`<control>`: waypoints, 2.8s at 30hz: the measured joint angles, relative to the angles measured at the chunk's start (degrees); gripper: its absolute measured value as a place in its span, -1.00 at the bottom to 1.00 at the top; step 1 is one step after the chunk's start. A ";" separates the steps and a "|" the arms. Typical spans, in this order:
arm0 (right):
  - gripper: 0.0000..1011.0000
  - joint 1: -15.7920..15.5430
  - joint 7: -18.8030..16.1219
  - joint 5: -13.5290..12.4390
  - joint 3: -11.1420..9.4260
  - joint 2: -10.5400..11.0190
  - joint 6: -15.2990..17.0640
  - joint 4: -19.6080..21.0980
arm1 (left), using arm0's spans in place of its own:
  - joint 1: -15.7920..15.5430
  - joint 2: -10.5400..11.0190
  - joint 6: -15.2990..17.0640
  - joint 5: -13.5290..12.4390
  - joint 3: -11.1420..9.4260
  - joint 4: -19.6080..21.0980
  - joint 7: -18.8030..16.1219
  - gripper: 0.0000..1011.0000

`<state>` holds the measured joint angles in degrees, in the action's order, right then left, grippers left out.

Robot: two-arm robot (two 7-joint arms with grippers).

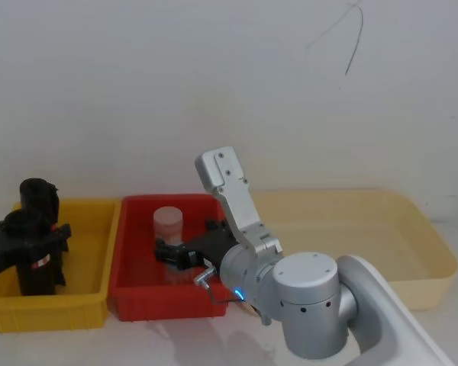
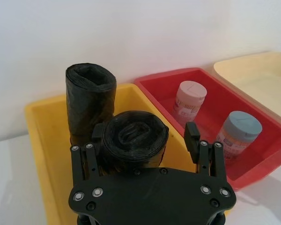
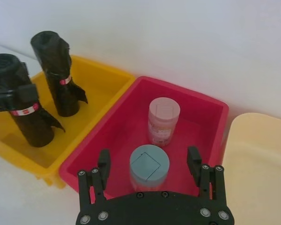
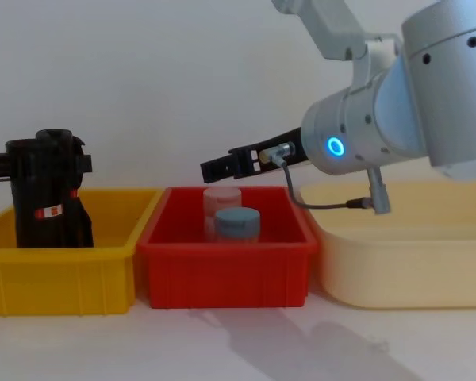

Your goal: Pick up the garbage bag with the one hand and transfer it to the other hand.

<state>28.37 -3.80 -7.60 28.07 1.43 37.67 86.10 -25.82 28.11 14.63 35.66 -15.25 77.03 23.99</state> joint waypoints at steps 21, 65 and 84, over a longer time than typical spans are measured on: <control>0.98 -0.96 -2.74 -0.47 -0.87 1.40 0.52 3.02 | -1.25 0.32 1.13 -0.42 -1.42 -0.97 0.15 0.74; 0.98 7.14 -3.40 3.41 0.46 -3.68 -0.41 -13.84 | -1.52 0.40 1.39 -0.50 -1.74 -1.17 0.15 -0.26; 0.98 8.65 -4.31 4.38 0.26 -4.05 0.63 -17.29 | -1.51 0.40 1.38 -0.50 -1.74 -1.16 0.15 -0.26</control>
<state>37.02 -8.12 -3.22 28.33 -2.62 38.29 68.81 -27.33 28.51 16.00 35.16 -16.99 75.87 24.14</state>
